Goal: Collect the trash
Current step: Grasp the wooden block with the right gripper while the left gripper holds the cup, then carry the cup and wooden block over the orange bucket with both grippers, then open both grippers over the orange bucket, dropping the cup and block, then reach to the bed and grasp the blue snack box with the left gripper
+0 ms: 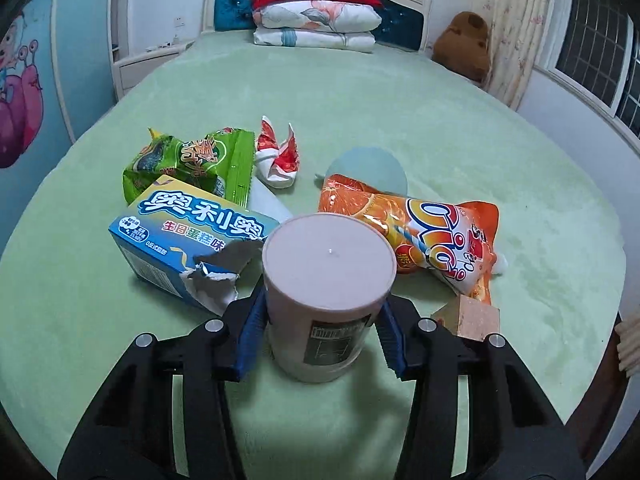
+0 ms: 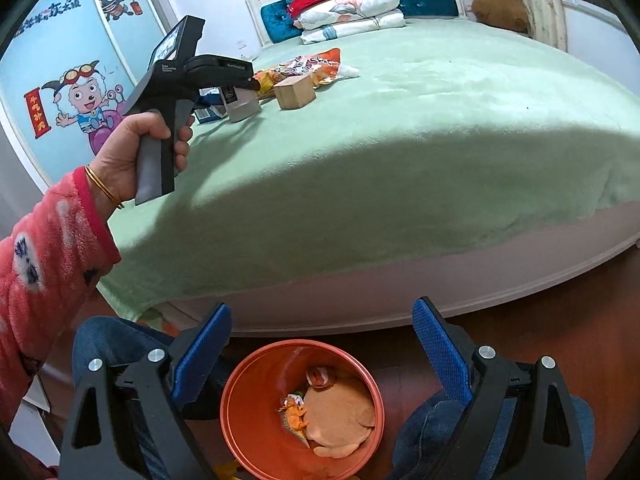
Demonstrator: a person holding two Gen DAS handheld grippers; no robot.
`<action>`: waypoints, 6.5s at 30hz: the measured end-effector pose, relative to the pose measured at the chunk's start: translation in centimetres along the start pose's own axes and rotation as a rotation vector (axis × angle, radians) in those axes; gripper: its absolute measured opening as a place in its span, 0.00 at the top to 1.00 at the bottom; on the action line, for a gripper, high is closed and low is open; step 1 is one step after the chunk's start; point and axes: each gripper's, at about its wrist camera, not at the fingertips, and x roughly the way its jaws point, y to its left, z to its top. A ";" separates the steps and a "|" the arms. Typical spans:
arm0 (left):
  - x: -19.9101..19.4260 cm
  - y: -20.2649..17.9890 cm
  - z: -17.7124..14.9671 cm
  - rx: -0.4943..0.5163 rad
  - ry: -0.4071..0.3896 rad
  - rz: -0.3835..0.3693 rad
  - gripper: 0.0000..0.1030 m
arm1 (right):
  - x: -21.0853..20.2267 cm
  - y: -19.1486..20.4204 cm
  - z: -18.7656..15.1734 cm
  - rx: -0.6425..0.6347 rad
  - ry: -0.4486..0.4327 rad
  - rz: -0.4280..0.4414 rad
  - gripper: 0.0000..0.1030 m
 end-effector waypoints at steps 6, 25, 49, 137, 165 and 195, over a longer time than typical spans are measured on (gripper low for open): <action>-2.3 -0.2 -0.3 0.025 -0.037 -0.020 0.54 | -0.4 0.5 0.3 -0.012 -0.013 0.007 0.13; -17.1 2.8 -13.9 0.084 -0.071 -0.160 0.54 | 2.5 5.2 9.7 -0.141 -0.144 -0.061 0.13; -17.2 4.1 -21.0 0.051 0.001 -0.176 0.54 | 16.2 6.4 22.6 0.069 0.011 -0.250 0.60; -4.2 1.5 -31.8 0.023 0.690 -0.137 0.28 | 10.9 1.0 -6.7 0.043 0.540 -0.018 0.23; -8.1 7.7 -3.3 -0.150 0.087 -0.128 0.20 | 1.7 4.6 2.2 -0.066 0.136 0.110 0.14; 2.8 11.6 4.4 -0.624 0.260 -0.125 0.46 | 4.7 2.7 0.9 -0.020 0.179 0.091 0.14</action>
